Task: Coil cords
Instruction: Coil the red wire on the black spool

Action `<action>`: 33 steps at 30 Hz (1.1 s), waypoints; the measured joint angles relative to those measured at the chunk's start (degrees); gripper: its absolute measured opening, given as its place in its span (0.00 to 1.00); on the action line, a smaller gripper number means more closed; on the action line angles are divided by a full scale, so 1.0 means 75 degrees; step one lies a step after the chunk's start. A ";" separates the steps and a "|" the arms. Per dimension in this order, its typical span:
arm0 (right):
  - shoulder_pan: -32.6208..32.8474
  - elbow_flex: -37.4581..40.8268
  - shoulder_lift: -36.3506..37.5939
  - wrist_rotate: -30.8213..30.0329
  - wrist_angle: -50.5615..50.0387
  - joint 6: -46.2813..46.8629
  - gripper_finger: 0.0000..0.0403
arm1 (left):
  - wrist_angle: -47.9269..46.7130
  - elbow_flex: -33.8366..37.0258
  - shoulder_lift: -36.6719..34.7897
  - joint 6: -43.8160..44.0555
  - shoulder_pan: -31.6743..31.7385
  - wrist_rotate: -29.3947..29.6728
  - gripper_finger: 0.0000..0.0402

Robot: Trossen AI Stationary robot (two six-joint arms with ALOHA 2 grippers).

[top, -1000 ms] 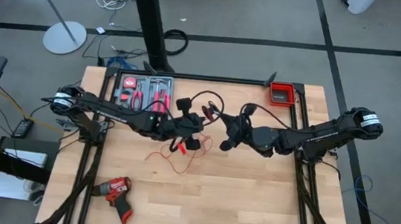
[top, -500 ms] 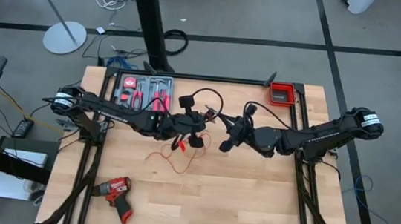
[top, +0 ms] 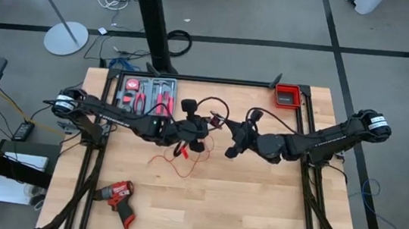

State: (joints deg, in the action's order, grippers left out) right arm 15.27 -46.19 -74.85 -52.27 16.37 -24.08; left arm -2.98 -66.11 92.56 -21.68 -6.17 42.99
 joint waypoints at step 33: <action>0.0820 0.0000 0.0306 -0.1330 -0.0794 0.0815 0.00 | 0.4334 0.2176 0.0137 0.2696 0.0129 -0.2560 0.28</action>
State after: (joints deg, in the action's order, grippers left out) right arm 21.41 -46.19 -72.55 -62.25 10.41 -17.97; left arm 29.52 -49.79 93.58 -1.46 -5.20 23.78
